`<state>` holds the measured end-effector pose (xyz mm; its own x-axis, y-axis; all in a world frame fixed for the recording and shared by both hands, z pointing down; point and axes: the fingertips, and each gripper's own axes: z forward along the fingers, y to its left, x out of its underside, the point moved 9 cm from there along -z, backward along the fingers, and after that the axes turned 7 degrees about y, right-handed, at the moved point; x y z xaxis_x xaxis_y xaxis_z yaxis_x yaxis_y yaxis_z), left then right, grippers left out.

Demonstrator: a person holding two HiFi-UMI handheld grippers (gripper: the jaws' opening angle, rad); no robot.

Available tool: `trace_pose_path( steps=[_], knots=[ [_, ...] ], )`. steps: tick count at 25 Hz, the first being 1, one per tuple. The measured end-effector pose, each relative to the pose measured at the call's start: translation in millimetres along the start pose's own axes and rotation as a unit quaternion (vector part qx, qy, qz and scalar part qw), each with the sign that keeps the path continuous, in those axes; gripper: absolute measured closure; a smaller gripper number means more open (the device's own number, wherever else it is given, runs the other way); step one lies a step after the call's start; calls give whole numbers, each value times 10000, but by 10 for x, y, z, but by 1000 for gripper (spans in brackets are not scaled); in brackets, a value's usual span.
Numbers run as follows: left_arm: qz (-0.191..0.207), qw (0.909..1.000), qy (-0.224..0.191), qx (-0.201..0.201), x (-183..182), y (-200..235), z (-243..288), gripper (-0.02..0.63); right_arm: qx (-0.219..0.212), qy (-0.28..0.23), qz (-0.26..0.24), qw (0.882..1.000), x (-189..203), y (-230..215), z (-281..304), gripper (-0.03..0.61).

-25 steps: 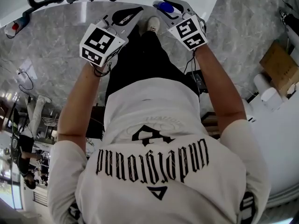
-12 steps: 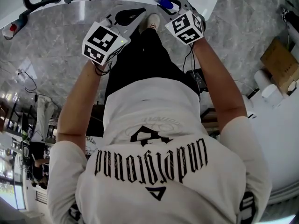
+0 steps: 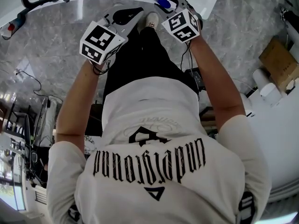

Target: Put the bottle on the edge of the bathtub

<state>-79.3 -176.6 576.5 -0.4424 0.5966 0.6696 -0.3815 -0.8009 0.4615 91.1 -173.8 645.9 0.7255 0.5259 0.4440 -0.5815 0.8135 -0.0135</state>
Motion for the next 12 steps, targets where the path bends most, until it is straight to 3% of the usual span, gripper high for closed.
trace_pose_path(
  steps=[12],
  knots=[
    [24,10000,-76,4,8,-76,43,598,29,-53,84,9999,54,33,-21,408]
  ],
)
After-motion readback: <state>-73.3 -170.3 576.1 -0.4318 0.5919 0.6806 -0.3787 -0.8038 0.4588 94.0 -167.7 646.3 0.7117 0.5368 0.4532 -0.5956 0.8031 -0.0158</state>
